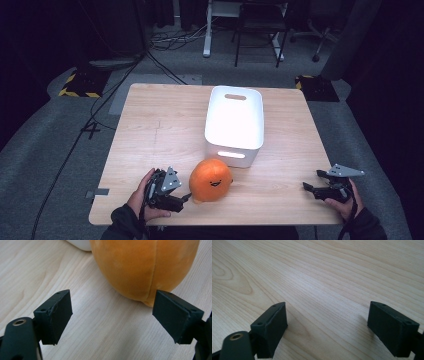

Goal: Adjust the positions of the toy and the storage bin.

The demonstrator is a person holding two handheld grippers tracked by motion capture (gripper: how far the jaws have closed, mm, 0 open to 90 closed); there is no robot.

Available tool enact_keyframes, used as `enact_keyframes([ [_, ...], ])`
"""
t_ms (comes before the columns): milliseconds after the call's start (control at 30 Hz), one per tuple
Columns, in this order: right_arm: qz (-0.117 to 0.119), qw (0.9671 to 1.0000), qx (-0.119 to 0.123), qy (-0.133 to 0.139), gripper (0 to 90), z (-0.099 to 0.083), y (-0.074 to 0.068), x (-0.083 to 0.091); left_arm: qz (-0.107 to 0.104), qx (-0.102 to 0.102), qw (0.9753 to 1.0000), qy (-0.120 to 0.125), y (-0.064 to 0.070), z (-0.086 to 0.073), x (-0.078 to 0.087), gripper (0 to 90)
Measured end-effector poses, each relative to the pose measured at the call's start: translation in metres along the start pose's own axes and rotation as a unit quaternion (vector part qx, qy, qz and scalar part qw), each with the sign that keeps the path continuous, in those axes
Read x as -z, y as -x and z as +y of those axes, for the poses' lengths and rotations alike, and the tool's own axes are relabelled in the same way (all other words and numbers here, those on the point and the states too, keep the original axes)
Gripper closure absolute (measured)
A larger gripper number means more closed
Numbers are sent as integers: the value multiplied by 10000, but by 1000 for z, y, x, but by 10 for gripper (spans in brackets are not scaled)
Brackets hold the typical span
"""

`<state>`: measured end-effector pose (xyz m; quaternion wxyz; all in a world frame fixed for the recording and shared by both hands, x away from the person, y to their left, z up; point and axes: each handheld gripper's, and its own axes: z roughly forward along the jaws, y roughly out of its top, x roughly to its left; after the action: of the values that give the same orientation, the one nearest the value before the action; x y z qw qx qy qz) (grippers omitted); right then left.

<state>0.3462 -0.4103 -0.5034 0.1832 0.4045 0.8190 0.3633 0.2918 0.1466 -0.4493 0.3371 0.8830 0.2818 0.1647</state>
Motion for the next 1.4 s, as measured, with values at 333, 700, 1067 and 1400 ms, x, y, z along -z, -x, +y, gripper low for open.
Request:
enact_keyframes([
  [333, 0, 10000, -1, 1, 162, 0, 0, 0, -79, -104, 9993, 351, 12, 15, 11, 165],
  [700, 0, 10000, -3, 1, 162, 0, 0, 0, -71, -185, 9978, 640, 22, 35, 15, 165],
  [1067, -1, 10000, 0, 2, 162, 0, 0, 0, -247, -197, 9950, 949, 24, 51, 13, 163],
  [1400, -2, 10000, -2, 1, 162, 0, 0, 0, -437, -160, 9927, 1116, 24, 67, 4, 166],
])
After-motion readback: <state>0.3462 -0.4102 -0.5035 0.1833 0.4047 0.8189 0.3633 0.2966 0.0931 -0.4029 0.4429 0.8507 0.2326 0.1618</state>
